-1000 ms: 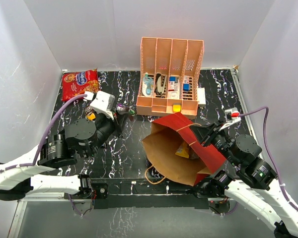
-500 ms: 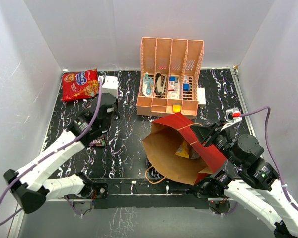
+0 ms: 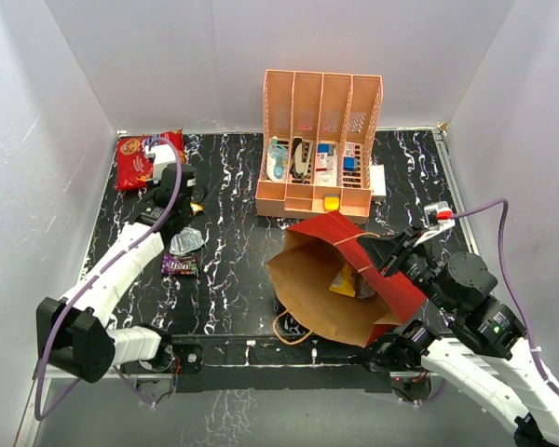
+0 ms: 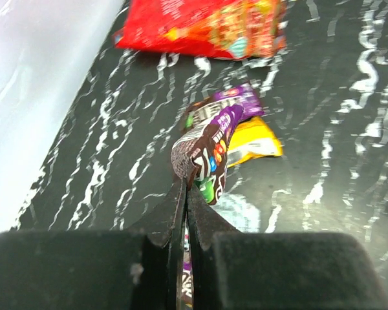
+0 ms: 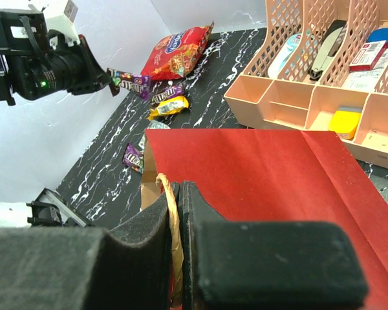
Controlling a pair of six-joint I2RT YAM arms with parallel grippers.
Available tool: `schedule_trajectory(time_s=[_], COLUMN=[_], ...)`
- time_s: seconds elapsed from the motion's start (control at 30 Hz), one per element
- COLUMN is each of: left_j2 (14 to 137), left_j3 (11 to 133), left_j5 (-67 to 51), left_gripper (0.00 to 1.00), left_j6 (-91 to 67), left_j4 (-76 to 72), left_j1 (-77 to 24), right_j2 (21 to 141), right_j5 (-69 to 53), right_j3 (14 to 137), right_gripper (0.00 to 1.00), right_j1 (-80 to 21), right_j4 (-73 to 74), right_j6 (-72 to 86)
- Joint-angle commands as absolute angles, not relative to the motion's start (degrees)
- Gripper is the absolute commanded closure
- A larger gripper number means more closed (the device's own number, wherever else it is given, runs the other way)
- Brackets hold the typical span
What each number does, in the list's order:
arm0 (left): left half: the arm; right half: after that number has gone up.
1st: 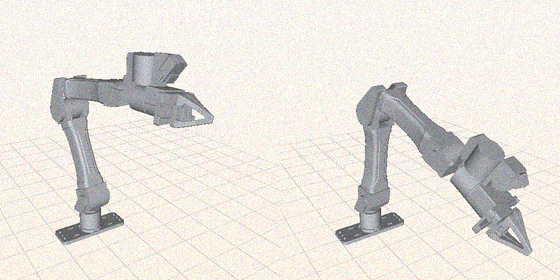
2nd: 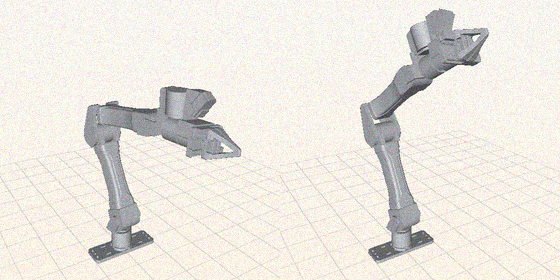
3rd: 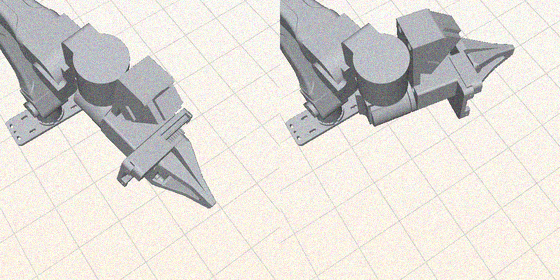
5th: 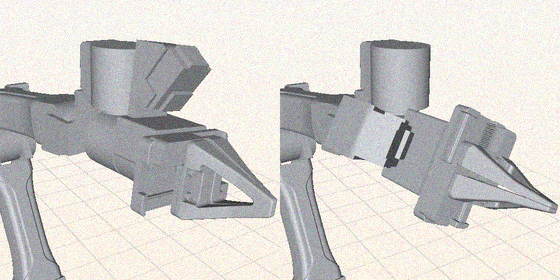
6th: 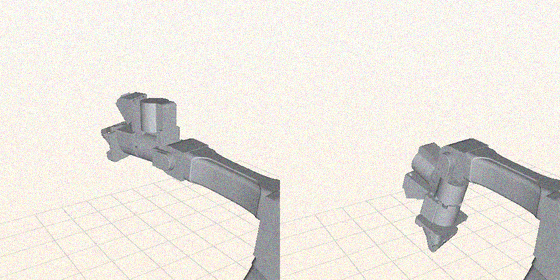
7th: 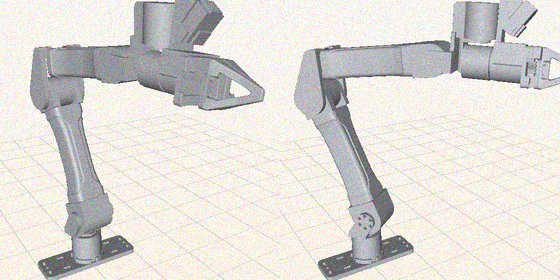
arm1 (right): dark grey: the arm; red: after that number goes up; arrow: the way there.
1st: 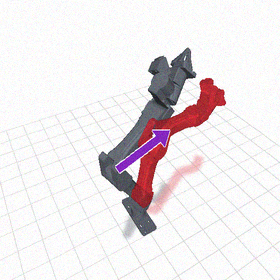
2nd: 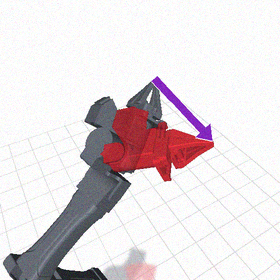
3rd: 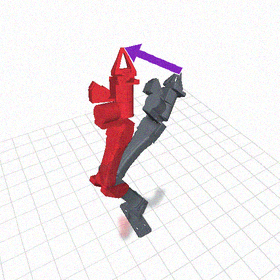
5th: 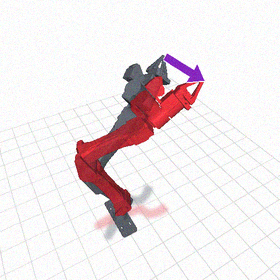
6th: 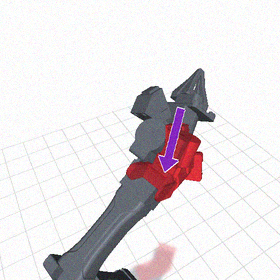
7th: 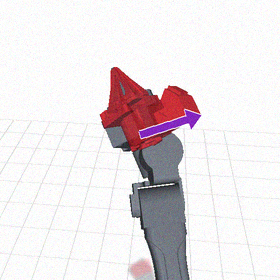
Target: Take the snacks out of the paper bag
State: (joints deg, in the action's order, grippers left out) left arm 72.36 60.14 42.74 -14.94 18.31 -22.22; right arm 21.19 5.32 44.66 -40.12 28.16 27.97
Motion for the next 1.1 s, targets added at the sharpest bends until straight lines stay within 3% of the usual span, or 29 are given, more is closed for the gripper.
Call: schedule_trajectory(time_s=[0.0, 0.3, 0.47, 0.57, 0.73, 0.87, 1.07], left_j2=[67.66, 67.99, 73.19, 75.01, 68.96, 64.27, 59.31], left_j3=[56.38, 46.34, 48.44, 52.93, 55.14, 59.36, 60.50], left_j5=[48.32, 56.96, 50.76, 44.13, 26.36, 16.05, -16.52], left_gripper=[1.00, 1.00, 0.98, 0.59, 0.19, 0.10, 0.09], left_j6=[-18.34, -20.18, -25.95, -30.55, -27.34, -25.64, -24.75], left_j4=[22.10, 21.55, 26.05, 32.34, 30.32, 31.64, 24.35], left_j1=[-19.54, -19.34, -19.34, -19.34, -19.36, -19.35, -19.34], right_j2=[20.82, 18.75, 19.74, 21.14, 24.75, 27.36, 29.78], right_j5=[4.87, 4.42, 1.42, -4.32, -11.59, -16.66, -17.71], right_j3=[47.18, 45.96, 46.01, 45.69, 44.97, 44.74, 43.21], right_gripper=[0.92, 0.92, 0.92, 0.92, 0.92, 0.92, 0.92], right_j1=[-40.09, -40.14, -40.12, -40.10, -40.16, -40.17, -40.14], right_j4=[26.16, 25.46, 24.71, 22.88, 20.47, 19.05, 16.50], right_j6=[26.72, 27.42, 27.09, 25.82, 24.71, 23.62, 24.58])
